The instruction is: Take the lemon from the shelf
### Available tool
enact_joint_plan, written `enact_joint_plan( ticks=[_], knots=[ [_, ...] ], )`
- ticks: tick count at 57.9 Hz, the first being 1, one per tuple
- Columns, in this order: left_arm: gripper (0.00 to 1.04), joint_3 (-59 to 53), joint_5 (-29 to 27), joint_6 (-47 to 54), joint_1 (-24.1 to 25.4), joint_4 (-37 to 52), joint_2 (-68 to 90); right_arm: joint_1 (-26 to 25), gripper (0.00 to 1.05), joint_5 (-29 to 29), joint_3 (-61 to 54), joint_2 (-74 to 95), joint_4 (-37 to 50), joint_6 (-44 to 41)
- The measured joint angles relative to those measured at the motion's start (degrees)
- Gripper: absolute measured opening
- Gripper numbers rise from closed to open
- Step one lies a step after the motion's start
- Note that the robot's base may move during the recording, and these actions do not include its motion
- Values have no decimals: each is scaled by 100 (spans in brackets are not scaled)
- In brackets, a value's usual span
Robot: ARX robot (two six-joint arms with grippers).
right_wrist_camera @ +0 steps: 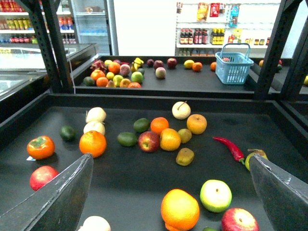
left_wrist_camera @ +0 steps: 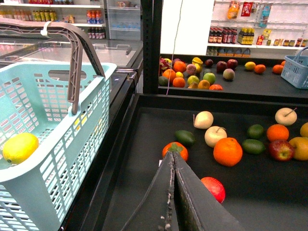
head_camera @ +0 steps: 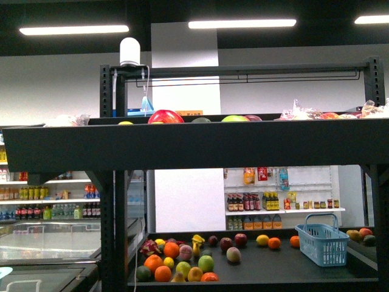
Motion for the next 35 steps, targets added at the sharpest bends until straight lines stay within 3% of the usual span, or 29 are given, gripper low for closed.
enact_joint_plan(
  ticks=[18, 24, 35],
  knots=[
    [3, -289, -7, 2, 0, -160, -501, 0, 97, 0, 0, 0, 0, 0],
    [3, -284, -9, 4, -2, -1014, -1189, 0, 97, 0, 0, 0, 0, 0],
    [3, -284, -7, 4, -4, -1154, -1486, 0, 97, -7, 0, 0, 0, 0]
  ],
)
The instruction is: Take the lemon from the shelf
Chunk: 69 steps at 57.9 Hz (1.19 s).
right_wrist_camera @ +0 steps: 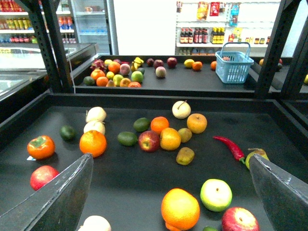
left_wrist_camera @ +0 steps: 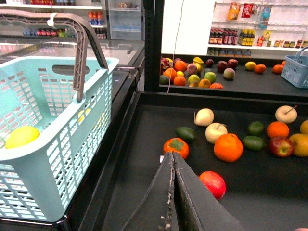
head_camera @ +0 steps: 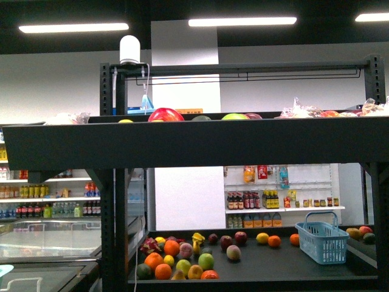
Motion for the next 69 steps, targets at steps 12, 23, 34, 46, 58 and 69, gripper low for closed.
enact_joint_plan(
  ticks=[12, 23, 34, 46, 58, 69],
  knots=[
    [3, 0, 0, 0, 0, -9, -2, 0, 97, 7, 0, 0, 0, 0],
    [36, 0, 0, 0, 0, -9, -2, 0, 97, 7, 0, 0, 0, 0],
    [72, 0, 0, 0, 0, -9, -2, 0, 97, 7, 0, 0, 0, 0],
    [96, 0, 0, 9, 0, -9, -2, 0, 97, 7, 0, 0, 0, 0],
    [97, 0, 0, 11, 0, -9, -2, 0, 97, 7, 0, 0, 0, 0],
    [97, 0, 0, 11, 0, -9, -2, 0, 97, 7, 0, 0, 0, 0]
  ],
)
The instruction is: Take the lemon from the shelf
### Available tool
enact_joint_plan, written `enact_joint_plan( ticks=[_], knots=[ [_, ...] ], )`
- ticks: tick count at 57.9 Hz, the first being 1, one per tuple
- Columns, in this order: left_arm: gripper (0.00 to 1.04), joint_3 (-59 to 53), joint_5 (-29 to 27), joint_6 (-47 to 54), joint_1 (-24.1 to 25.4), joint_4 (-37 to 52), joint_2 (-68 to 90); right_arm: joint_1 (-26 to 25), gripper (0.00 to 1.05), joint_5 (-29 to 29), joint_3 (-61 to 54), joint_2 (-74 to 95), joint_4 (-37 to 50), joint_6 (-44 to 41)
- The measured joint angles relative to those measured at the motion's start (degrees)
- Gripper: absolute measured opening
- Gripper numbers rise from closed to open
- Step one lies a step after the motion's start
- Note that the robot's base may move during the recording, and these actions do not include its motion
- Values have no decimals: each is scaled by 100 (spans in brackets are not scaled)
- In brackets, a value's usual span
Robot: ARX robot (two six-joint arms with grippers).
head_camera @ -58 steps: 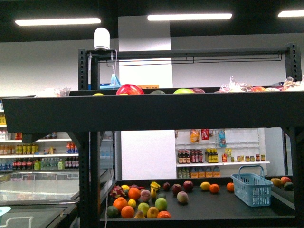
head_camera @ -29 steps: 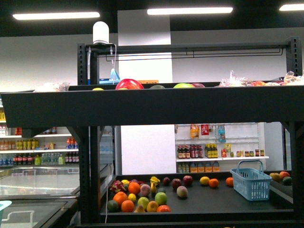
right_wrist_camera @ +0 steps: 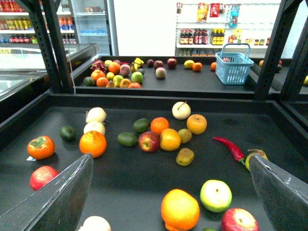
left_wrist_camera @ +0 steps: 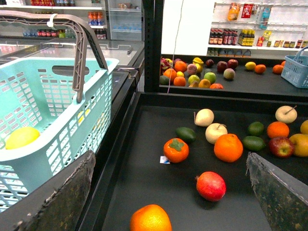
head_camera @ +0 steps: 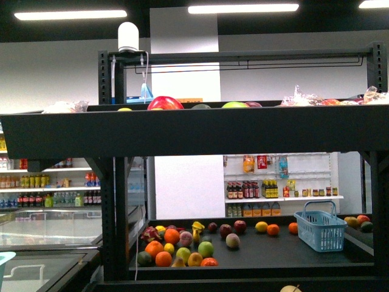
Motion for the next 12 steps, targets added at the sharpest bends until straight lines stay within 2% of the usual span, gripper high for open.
enact_joint_plan(
  ticks=[12],
  knots=[
    [97, 0, 0, 0, 0, 0, 0, 0, 97, 0, 0, 0, 0, 0]
  ],
)
